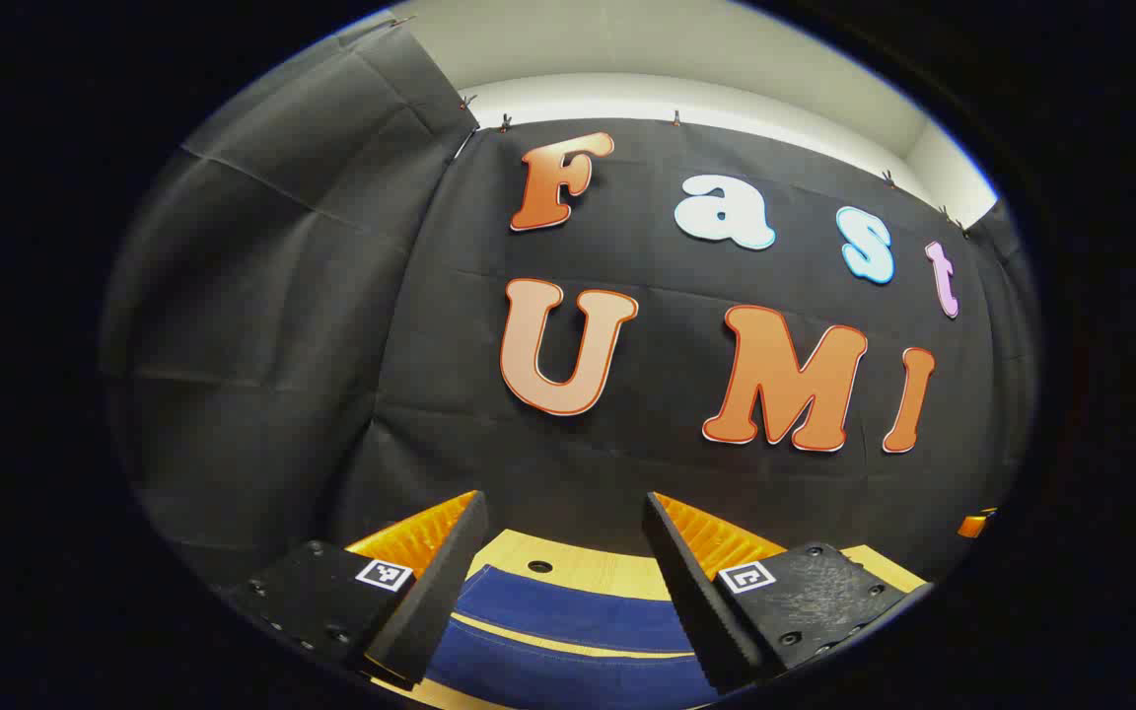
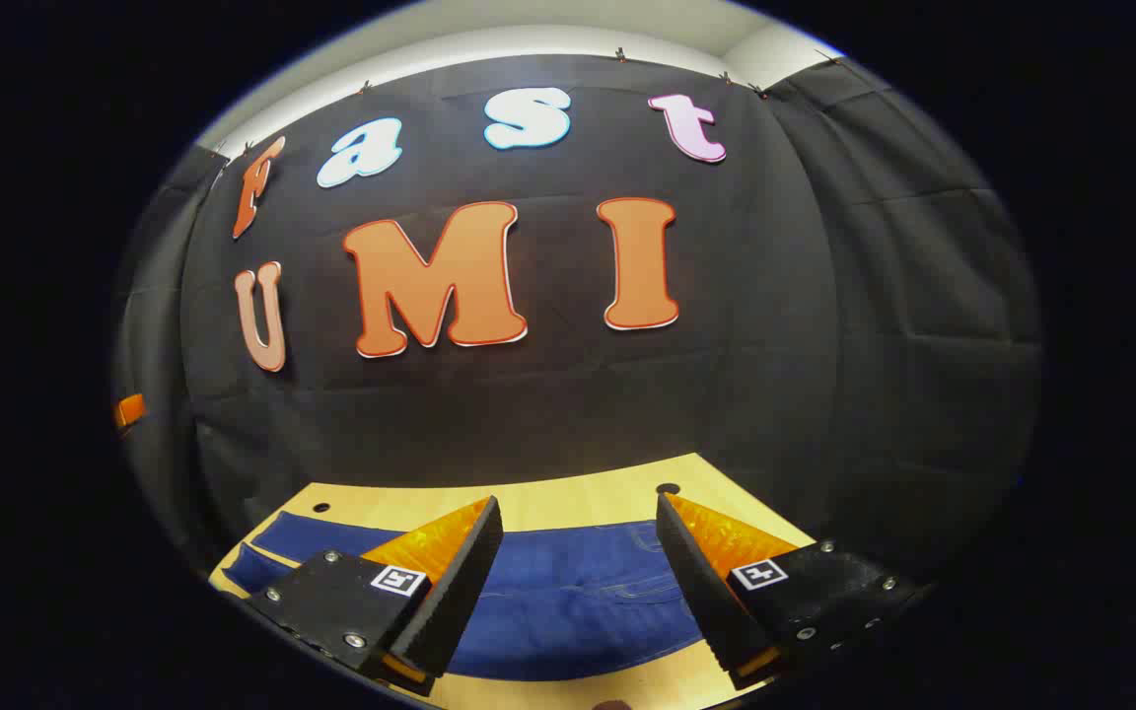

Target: Grasp the waist and the cuffs of the jeans and fold them to make the two legs overlap; first hold the waist and fold one-third of the jeans toward the cuffs, then hold the cuffs and fold the remaining one-third in the same direction to finish folding.

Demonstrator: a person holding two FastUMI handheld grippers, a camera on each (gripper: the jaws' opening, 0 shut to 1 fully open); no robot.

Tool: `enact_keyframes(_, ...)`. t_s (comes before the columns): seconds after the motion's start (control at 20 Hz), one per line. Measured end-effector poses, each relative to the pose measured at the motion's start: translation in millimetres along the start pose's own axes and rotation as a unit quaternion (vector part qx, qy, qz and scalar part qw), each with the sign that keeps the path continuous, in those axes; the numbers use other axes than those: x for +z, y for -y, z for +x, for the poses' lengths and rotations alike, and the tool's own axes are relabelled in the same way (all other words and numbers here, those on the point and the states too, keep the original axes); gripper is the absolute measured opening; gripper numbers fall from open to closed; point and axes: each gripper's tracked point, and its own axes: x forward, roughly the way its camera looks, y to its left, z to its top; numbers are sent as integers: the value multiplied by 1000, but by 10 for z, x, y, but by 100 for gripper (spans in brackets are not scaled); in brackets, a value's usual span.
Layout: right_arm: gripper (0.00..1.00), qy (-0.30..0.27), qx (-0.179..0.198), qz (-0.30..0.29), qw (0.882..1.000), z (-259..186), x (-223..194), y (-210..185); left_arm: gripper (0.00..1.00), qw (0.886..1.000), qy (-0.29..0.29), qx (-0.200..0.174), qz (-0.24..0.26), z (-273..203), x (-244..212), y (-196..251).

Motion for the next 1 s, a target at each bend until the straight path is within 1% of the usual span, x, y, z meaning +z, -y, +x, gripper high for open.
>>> enact_keyframes(0.05, 100, 2, -4, -4, 1000, -2, 15, -13, 96, 1000, 1, -5, 2, -15, 17, -6)
enact_keyframes(0.1, 96, 7, -9, -9, 1000, -12, 36, -5, 97, 1000, -2, -5, 6, 7, -9, -29)
enact_keyframes(0.15, 97, 11, -12, -14, 1000, -25, 68, -9, 97, 1000, -3, -4, 4, 8, 7, -33)
enact_keyframes(0.2, 97, 12, -13, -16, 1000, -24, 87, -11, 94, 1000, -2, -9, -3, 12, 35, 9)
enact_keyframes(0.25, 97, 10, -12, -17, 1000, -22, 114, -18, 97, 1000, -3, -20, -9, -8, 57, 82)
enact_keyframes(0.3, 100, 7, -11, -16, 1000, -38, 131, -19, 97, 1000, -4, -29, -8, -18, 16, 134)
enact_keyframes(0.35, 96, 10, -9, -16, 1000, -44, 151, -19, 96, 1000, -4, -31, -2, -19, -3, 159)
enact_keyframes(0.4, 96, 20, -10, -19, 1000, -52, 199, -10, 94, 999, 0, -33, 6, 24, -8, 172)
enact_keyframes(0.5, 97, 20, -24, -23, 999, -25, 214, 54, 94, 1000, -4, -27, 9, 59, 3, 172)
enact_keyframes(0.55, 100, 21, -19, -22, 999, -20, 223, 31, 94, 1000, -3, -26, 7, 22, -8, 162)
enact_keyframes(0.6, 96, 22, -18, -21, 999, -23, 234, 21, 94, 1000, -1, -29, 8, 25, 13, 172)
enact_keyframes(0.65, 96, 18, -20, -20, 999, -16, 236, 37, 96, 1000, -3, -31, 7, 33, 8, 171)
enact_keyframes(0.75, 96, 13, -16, -15, 1000, -22, 216, 17, 94, 999, -3, -35, 8, 30, 3, 171)
enact_keyframes(0.8, 96, 13, -15, -15, 1000, -33, 231, 7, 97, 999, -1, -36, 9, 49, 1, 174)
enact_keyframes(0.85, 96, 13, -15, -16, 1000, -34, 235, -1, 97, 999, -1, -35, 12, 55, 0, 167)
enact_keyframes(0.9, 96, 12, -16, -18, 1000, -34, 216, -1, 94, 999, -2, -32, 14, 53, -8, 158)
enact_keyframes(0.95, 96, 13, -16, -19, 1000, -45, 216, -16, 94, 999, -4, -29, 17, 36, -30, 154)
enact_keyframes(1.0, 96, 11, -14, -20, 1000, -40, 205, -29, 97, 1000, -6, -24, 19, 22, -42, 150)
